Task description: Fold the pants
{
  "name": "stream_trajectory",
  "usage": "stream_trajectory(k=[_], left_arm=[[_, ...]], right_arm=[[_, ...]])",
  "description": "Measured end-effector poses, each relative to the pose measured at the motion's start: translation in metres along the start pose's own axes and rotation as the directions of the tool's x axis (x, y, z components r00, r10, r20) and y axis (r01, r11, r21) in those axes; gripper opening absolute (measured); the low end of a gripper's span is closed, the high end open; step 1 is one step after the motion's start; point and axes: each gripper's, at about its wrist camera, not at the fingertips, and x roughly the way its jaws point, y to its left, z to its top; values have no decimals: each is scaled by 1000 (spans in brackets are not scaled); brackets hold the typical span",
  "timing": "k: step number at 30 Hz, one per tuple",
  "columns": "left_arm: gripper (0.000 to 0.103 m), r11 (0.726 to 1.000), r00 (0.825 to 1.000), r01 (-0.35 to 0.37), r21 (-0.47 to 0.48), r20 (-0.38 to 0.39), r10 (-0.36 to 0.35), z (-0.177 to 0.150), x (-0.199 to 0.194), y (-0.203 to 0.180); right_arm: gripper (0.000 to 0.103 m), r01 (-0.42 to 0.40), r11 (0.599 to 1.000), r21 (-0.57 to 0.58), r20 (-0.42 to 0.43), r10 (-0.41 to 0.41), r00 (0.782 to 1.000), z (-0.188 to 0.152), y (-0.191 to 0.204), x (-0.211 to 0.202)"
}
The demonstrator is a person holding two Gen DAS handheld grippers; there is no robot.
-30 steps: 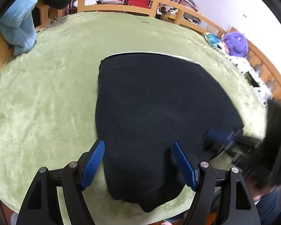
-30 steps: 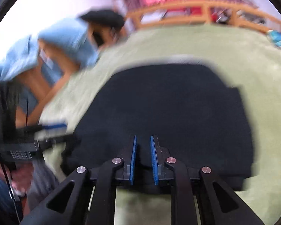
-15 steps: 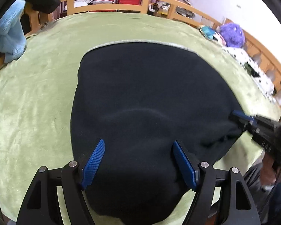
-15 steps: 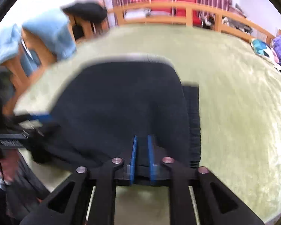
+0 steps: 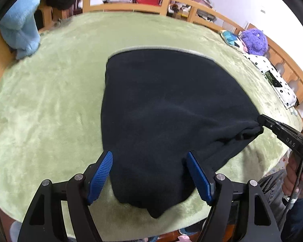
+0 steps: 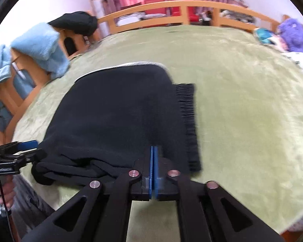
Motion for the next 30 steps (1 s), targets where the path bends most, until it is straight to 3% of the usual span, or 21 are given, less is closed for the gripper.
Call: stream_trajectory(k=[3,8,14,16,17,21,30], left_arm=[[74,1000,999,6,7,37,-6,8,-21,-14],[78,1000,992,-18,17,126,16,17,-60,-42],[88,997,974,-68,22,219,61,16,-102,-64],[92,998,971,-61,20,234,55,13,-114,-70],[92,998,969,-61,19,240,55,13,-118,-71],[95,997,963,-72,22,263,64,6,-133,-78],[95,997,955,-79,18,287,71,-3,-150,-88]], right_arm=[[43,71,997,20,23,-71,997,1,3,-25],[54,115,991,61,74,-119,990,5,8,-69],[59,146,987,70,98,-152,984,14,13,-115],[69,143,988,65,100,-149,984,12,14,-127],[79,157,985,66,105,-163,981,11,14,-134],[98,183,979,88,178,-197,964,3,17,-165],[99,181,980,88,193,-195,962,-6,17,-192]])
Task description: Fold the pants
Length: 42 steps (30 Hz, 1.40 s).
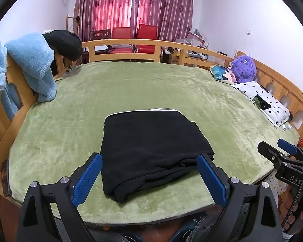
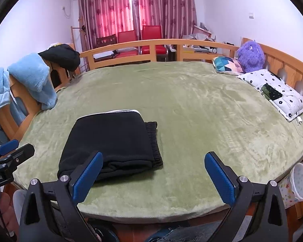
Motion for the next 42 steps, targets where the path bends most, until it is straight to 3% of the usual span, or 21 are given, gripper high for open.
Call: stream_trajectory(k=[42], left_arm=[[95,999,1000,-22,-27,7,22,-2,-10,8]], right_arm=[[99,-6,1000,7,-1,6,1000,-4,6,-10]])
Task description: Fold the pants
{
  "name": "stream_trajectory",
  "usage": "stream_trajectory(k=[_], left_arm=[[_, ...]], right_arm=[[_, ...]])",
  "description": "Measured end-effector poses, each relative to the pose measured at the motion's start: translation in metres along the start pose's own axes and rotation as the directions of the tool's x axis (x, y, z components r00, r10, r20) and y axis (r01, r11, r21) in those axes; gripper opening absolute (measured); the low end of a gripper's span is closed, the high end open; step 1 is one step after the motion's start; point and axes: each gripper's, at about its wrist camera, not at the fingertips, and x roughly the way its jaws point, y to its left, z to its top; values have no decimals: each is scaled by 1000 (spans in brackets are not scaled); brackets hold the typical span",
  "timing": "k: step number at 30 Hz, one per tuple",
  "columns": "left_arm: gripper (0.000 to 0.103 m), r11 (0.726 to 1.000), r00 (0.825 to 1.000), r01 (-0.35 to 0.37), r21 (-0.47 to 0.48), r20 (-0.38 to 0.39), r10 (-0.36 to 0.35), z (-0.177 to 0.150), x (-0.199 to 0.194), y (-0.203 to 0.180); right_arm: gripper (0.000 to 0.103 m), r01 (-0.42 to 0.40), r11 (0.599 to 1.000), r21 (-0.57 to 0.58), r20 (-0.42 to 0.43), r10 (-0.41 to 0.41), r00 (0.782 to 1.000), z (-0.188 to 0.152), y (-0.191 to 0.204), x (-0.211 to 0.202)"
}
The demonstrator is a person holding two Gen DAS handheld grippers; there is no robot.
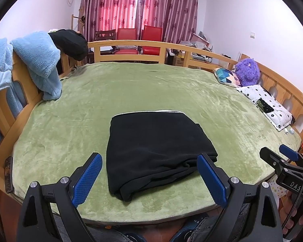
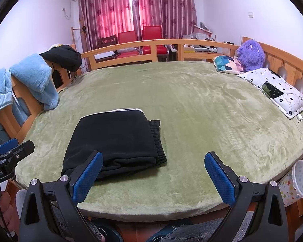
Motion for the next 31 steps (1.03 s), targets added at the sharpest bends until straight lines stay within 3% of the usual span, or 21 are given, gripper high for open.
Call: stream_trajectory(k=[31], left_arm=[[95,1000,1000,-5,-11,5,5,0,-4,0]], right_arm=[[100,-9,1000,-3,-4,9,1000,1,6,1]])
